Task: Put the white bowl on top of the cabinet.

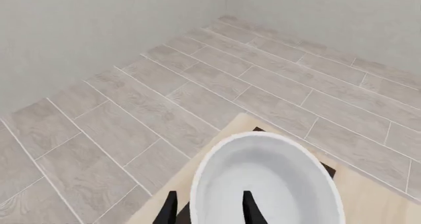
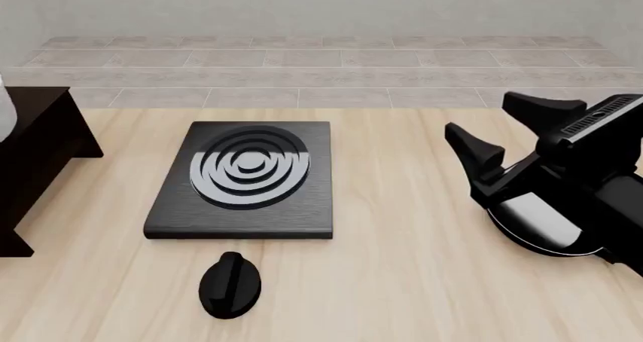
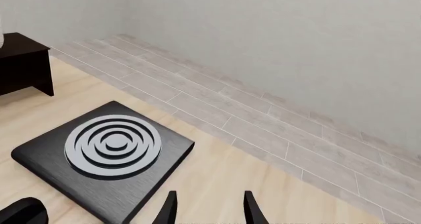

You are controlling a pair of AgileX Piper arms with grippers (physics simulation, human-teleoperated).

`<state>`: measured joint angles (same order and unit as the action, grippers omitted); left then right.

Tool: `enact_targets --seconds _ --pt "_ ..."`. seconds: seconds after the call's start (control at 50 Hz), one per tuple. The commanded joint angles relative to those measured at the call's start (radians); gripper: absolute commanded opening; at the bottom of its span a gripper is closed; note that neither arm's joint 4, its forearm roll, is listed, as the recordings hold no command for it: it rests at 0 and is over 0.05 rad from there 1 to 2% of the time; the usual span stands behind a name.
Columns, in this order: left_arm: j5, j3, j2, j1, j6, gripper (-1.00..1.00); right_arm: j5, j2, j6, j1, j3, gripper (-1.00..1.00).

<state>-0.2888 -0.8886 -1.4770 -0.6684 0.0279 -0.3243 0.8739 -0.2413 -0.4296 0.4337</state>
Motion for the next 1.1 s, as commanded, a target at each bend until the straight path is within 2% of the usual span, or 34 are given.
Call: enact_targets --seconds 0.02,0.46,0.7,0.86,1.06,1.1 --pt "0.018 0.005 -0.007 0.02 0.008 1.0 -0.006 -0.004 0.004 0.002 -0.013 1.0" --pt "0.175 -0.068 0.189 0.07 0.019 1.0 -0.028 -0.004 0.016 -0.003 -0.036 1.0" --pt "0.245 -0.113 0.252 0.078 0.035 1.0 -0.027 -0.01 0.019 -0.003 -0.038 1.0" --pt "0.304 -0.123 0.331 0.12 0.052 1.0 -0.034 -0.012 0.015 -0.001 -0.041 1.0" --pt "0.359 -0.116 0.425 0.177 0.072 1.0 -0.046 -0.13 0.017 0.024 -0.072 1.0" --pt "0.366 -0.103 0.448 0.194 0.077 1.0 -0.052 -0.148 0.032 0.031 -0.086 1.0"
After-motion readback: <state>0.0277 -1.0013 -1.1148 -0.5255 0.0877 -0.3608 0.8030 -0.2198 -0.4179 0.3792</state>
